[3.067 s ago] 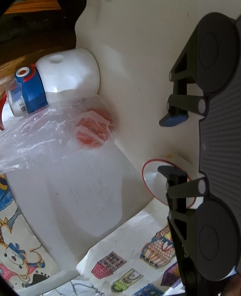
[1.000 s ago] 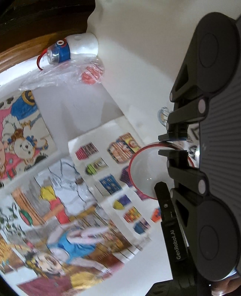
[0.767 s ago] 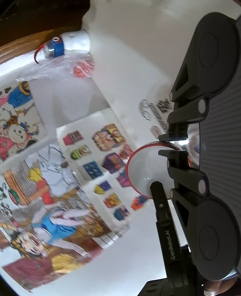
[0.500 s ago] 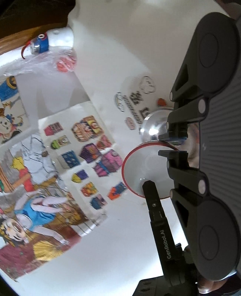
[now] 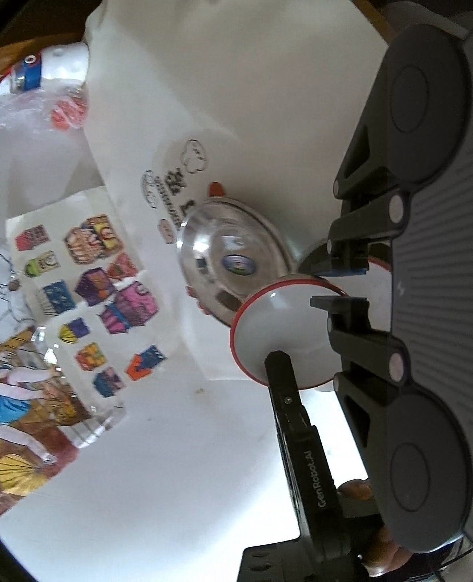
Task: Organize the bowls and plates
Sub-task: 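Lower the white bowl into the steel bowl and open both tools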
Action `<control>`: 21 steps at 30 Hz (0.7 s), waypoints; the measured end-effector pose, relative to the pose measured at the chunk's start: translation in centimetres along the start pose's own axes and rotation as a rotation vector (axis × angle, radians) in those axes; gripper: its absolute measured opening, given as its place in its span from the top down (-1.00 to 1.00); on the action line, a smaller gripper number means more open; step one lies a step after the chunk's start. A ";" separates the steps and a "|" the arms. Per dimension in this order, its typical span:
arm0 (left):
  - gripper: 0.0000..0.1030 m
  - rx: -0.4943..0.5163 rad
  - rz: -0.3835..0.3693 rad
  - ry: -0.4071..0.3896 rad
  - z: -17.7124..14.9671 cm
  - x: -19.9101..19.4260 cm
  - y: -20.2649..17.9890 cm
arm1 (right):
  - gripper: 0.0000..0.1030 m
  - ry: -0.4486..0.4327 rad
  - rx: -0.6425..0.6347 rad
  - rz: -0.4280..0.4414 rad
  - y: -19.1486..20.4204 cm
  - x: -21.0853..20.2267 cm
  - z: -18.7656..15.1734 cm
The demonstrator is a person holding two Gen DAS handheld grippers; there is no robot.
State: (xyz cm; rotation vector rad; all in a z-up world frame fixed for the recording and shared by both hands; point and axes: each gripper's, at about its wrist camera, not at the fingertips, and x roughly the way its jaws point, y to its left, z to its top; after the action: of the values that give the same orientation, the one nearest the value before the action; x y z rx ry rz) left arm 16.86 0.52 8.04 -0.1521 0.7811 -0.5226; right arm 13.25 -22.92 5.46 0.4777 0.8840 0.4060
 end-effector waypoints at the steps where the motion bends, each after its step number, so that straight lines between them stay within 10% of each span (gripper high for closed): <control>1: 0.79 -0.001 0.002 0.010 -0.4 -0.1 0.1 | 0.77 0.009 -0.002 -0.002 0.1 0.1 -0.1; 21: 0.79 0.008 0.032 0.158 -3.3 1.1 0.8 | 0.75 0.129 -0.046 -0.042 1.0 1.4 -0.8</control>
State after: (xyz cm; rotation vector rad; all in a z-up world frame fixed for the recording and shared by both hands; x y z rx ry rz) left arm 15.46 0.86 4.77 -0.0913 0.9338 -0.5118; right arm 13.26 -21.17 4.75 0.3930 1.0056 0.4219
